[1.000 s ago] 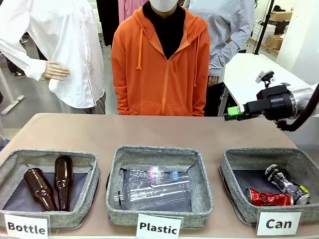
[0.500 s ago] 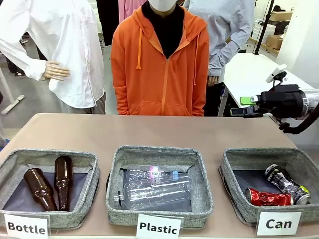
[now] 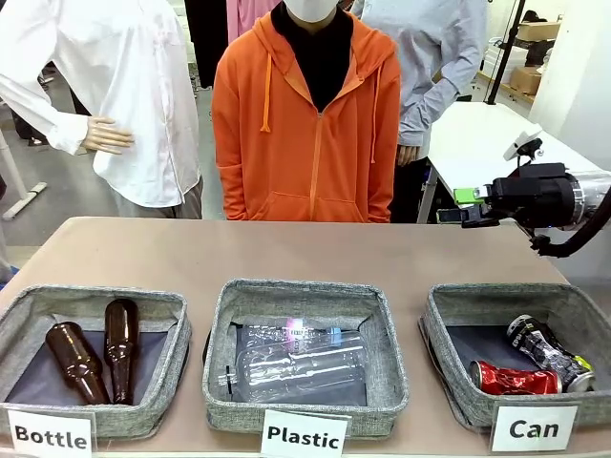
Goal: Sort the can waste into the basket.
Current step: Pick up the can waste from the table and place it in the right Fabric basket.
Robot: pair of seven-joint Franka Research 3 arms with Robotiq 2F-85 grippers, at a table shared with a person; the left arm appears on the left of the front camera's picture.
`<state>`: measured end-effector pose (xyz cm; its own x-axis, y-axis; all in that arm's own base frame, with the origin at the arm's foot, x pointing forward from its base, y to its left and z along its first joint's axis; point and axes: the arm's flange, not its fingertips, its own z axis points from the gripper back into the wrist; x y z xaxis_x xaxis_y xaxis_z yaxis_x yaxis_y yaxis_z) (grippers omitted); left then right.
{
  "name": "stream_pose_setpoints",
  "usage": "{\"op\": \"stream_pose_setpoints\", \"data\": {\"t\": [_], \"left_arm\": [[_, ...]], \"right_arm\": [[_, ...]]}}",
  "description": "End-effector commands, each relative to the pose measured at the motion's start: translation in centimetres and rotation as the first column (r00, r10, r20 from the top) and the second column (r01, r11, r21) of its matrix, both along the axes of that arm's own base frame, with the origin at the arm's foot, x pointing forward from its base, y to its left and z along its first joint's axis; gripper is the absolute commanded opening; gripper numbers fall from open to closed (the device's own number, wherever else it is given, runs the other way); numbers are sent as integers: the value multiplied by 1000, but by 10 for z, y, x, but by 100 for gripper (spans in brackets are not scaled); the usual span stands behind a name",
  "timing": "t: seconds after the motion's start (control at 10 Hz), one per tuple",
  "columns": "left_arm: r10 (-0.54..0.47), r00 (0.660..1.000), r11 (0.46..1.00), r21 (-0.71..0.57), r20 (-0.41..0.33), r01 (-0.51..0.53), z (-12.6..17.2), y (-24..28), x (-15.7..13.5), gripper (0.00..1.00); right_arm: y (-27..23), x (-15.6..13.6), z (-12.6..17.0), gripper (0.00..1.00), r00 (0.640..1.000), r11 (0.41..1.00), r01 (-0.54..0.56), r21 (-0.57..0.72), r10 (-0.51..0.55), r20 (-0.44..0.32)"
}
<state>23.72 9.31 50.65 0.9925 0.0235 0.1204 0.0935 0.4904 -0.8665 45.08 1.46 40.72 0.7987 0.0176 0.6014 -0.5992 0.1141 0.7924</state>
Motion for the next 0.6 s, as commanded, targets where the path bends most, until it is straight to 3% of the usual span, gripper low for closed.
{"op": "stream_pose_setpoints", "data": {"t": [0.0,0.5], "left_arm": [[3,1000,1000,-14,-17,-3,5,0,1,70],[3,1000,1000,-14,-17,-3,5,0,1,70]], "right_arm": [[-1,1,0,100,1000,1000,6,-12,-6,4],[-1,1,0,100,1000,1000,6,-12,-6,4]]}}
